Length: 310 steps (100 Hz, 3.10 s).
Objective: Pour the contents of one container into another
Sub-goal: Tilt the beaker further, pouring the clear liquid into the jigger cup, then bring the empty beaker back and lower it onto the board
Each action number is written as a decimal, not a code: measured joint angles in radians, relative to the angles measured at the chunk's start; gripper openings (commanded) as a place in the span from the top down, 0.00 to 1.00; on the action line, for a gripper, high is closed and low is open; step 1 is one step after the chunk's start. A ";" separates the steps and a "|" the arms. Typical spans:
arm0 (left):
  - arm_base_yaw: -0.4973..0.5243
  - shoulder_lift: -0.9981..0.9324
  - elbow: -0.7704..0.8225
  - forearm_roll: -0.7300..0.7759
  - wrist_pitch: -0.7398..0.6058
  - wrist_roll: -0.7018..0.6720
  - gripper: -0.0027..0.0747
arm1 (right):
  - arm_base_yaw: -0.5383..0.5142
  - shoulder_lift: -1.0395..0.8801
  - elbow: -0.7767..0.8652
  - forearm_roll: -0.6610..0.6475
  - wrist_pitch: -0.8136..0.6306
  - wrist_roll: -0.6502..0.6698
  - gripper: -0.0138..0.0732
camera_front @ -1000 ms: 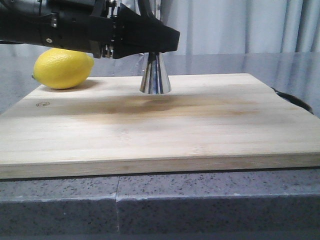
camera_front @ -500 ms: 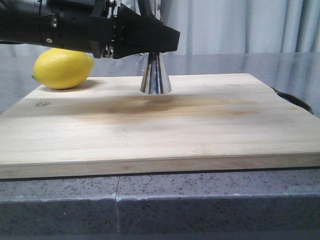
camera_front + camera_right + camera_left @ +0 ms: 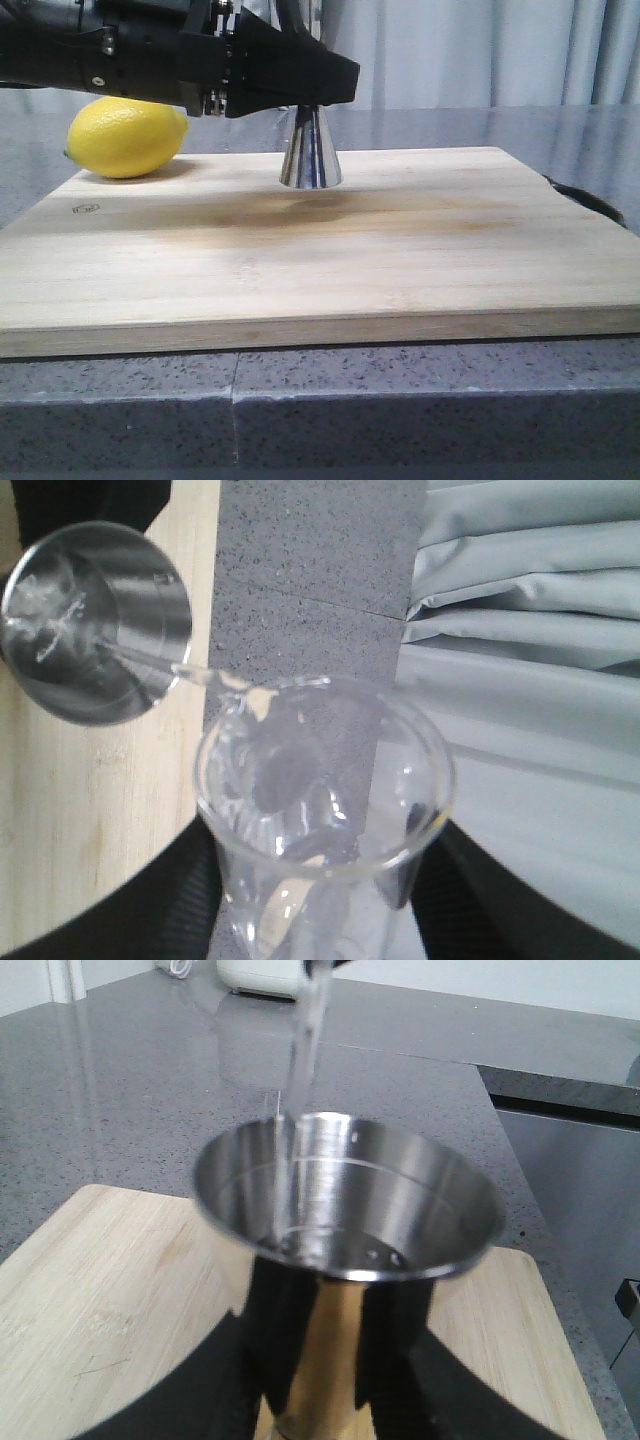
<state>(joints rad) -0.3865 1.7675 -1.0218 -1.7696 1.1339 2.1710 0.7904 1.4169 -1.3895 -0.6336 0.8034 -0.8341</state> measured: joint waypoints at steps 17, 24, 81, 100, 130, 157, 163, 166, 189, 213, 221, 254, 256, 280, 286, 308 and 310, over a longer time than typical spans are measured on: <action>0.000 0.000 0.000 0.000 0.000 0.000 0.70 | 0.000 0.004 0.000 0.000 -0.002 -0.034 0.50; 0.000 0.000 0.000 0.000 0.000 0.000 0.70 | 0.000 0.006 0.000 0.000 -0.005 -0.044 0.50; 0.000 0.000 0.000 0.004 0.000 0.000 0.70 | 0.000 0.008 0.000 -0.007 -0.011 -0.122 0.50; 0.000 0.000 0.000 0.004 0.000 0.000 0.70 | 0.000 0.008 0.000 -0.007 -0.013 -0.082 0.50; 0.000 0.000 0.000 0.004 0.000 0.000 0.70 | -0.022 0.008 0.000 0.051 0.004 0.211 0.50; 0.000 0.000 0.000 0.004 0.000 0.000 0.70 | -0.238 -0.034 0.008 0.381 -0.114 0.312 0.50; 0.000 0.000 0.000 0.004 0.000 0.000 0.70 | -0.307 -0.049 0.033 0.475 -0.175 0.316 0.50; 0.000 0.000 0.000 0.004 0.000 0.000 0.70 | -0.337 -0.055 0.049 0.512 -0.203 0.316 0.50; 0.000 0.001 0.000 0.004 0.000 0.000 0.70 | -0.522 -0.063 0.252 0.812 -0.482 0.318 0.50; 0.000 0.001 0.000 0.004 0.000 0.000 0.70 | -0.540 -0.054 0.473 1.003 -0.837 0.348 0.50; 0.000 0.001 0.000 0.004 0.000 0.000 0.70 | -0.538 -0.026 0.519 1.022 -0.919 0.412 0.50; 0.000 0.001 0.000 0.004 0.000 0.000 0.70 | -0.535 0.126 0.545 1.031 -1.027 0.541 0.50; 0.000 0.001 0.000 0.004 0.000 0.000 0.70 | -0.535 0.132 0.545 1.029 -1.030 0.554 0.50; 0.000 0.001 0.000 0.004 0.000 0.000 0.70 | -0.492 0.166 0.548 0.901 -1.094 0.617 0.50; 0.000 0.001 0.000 0.004 0.000 0.000 0.70 | -0.488 0.172 0.548 0.889 -1.107 0.619 0.50; 0.000 0.001 0.000 0.004 0.000 0.000 0.70 | -0.488 0.172 0.577 0.876 -1.120 0.622 0.50; 0.000 0.001 0.000 0.004 0.000 0.000 0.70 | -0.488 0.172 0.584 0.873 -1.120 0.622 0.50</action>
<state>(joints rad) -0.3865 1.7682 -1.0218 -1.7653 1.1339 2.1710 0.3028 1.5885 -0.8056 0.2397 -0.3166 -0.2123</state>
